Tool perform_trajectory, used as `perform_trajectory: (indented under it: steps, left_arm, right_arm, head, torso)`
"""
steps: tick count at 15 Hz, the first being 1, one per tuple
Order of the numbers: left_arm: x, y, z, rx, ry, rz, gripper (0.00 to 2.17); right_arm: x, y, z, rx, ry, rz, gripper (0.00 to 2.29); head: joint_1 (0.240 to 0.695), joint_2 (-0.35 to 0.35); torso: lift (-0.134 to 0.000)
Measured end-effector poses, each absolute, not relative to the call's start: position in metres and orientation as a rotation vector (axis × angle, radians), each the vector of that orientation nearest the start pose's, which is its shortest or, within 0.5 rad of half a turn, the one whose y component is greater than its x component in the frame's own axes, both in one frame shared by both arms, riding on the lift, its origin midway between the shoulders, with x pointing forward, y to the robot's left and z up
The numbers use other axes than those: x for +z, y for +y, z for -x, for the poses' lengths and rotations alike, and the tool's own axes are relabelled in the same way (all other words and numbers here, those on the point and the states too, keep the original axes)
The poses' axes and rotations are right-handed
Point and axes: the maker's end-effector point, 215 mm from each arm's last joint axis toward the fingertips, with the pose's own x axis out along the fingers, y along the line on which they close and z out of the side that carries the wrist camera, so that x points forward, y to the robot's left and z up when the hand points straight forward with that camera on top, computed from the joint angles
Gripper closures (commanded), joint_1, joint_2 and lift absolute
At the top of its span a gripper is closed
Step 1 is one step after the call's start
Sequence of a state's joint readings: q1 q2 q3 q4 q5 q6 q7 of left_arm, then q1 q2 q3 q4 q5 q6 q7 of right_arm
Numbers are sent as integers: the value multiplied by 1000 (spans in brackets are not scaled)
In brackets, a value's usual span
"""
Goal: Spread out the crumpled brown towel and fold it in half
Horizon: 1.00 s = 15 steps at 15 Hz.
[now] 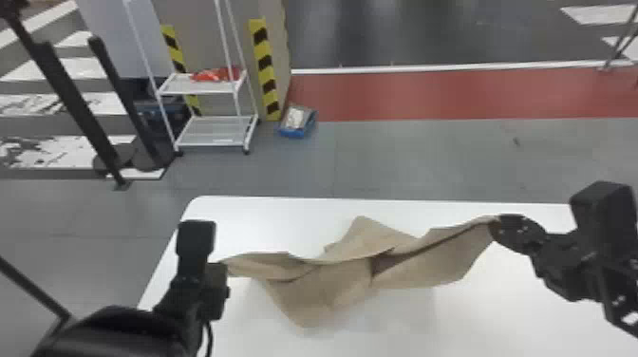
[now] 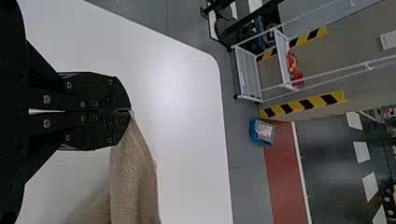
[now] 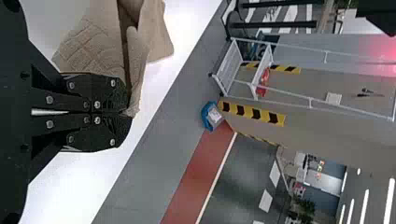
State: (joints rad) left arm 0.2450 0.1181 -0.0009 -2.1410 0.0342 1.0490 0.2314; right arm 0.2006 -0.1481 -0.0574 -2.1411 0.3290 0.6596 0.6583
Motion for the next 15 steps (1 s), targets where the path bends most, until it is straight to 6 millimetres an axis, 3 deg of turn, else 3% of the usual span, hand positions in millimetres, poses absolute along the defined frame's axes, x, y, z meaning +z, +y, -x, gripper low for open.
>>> perform_trajectory:
  steps: [3, 6, 8, 11, 14, 15]
  left_arm:
    - [-425, 333, -461, 251, 698, -156, 1902]
    - [-400, 357, -479, 288, 682, -130, 1902]
    - [-386, 365, -490, 299, 672, -115, 1902]
    - [-378, 351, -510, 272, 674, -115, 1902]
    - [-370, 316, -549, 216, 669, -141, 1902]
    - [-362, 305, -565, 201, 662, -153, 1902]
  right_arm:
    - [-333, -267, -508, 340, 388, 314, 1642]
    - [-295, -308, -530, 249, 346, 312, 1642]
    - [-284, -327, -539, 209, 349, 311, 1642]
    - [-284, -333, -554, 185, 362, 317, 1642]
    - [-277, -338, -579, 154, 367, 310, 1642]
    - [-269, -343, -588, 133, 362, 305, 1642]
  head:
    - [695, 78]
    - [695, 54]
    - [695, 44]
    - [695, 22]
    - [695, -11]
    - [673, -34]
  torso:
    - [0]
    - [0]
    - [0]
    - [0]
    - [0]
    - [0]
